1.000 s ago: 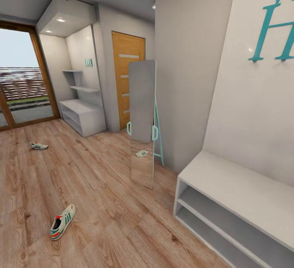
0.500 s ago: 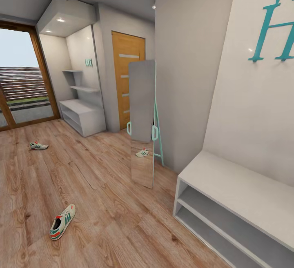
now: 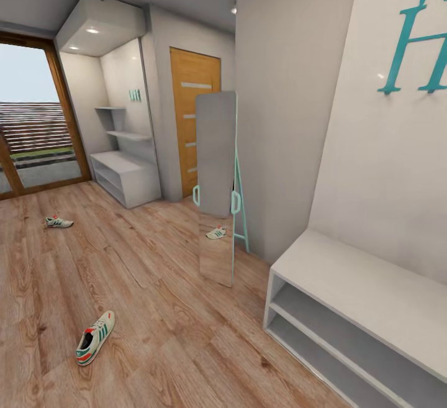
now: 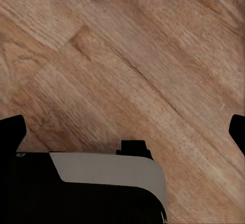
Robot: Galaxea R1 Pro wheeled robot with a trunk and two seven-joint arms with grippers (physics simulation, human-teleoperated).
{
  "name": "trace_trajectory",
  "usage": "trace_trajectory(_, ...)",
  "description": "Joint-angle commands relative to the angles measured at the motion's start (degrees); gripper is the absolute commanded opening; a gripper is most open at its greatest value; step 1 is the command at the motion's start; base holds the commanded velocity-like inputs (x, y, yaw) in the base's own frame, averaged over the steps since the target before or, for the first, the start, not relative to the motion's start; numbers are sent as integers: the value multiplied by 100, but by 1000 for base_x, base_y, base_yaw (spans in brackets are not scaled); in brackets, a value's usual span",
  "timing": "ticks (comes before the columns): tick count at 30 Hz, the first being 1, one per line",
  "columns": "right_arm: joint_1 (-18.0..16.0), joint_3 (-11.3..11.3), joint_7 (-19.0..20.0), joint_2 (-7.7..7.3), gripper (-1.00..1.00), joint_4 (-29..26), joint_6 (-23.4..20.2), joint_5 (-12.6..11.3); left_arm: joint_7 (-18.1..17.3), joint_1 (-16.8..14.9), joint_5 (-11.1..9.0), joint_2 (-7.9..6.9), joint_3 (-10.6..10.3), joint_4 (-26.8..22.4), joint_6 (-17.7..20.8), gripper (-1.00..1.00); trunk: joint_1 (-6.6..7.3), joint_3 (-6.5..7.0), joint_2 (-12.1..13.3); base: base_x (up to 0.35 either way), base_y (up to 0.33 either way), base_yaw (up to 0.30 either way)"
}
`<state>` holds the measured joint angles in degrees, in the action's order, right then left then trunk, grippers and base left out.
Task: Pick up the two gym shoes and the two sandals from the corridor floor and place them onto the hallstand (shoe rack) in the corridor, making sure they are on the rack and not on the floor. Arrange them so the two gym shoes are next to each other and the two sandals are next to each other.
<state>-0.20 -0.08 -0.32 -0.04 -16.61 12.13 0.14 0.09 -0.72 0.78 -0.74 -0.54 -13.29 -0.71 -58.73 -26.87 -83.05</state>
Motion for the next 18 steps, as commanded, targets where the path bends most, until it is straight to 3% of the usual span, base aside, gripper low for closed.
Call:
trace_trajectory(1, -3, -1, -3, 1, 100, -65, 71, -4, 5, -9, 9, -30, -6, -27, -39, 100, 0, -6, -3, 0, 0, 0)
trace_trajectory(6, -12, -1, -3, 38, 100, -229, 376, -22, 31, -133, -31, -229, 20, -142, -633, 100, 0, -6, -3, 0, 0, 0)
trace_trajectory(12, -31, 0, -3, 62, 100, -599, 893, -31, 37, -355, -89, -278, 60, -193, -2180, 100, 0, -6, -3, 0, 0, 0)
trace_trajectory(18, -128, 0, -3, 53, 100, -801, 930, -24, 35, -584, -108, -260, 62, -177, -2320, 100, 0, -6, -3, 0, 0, 0)
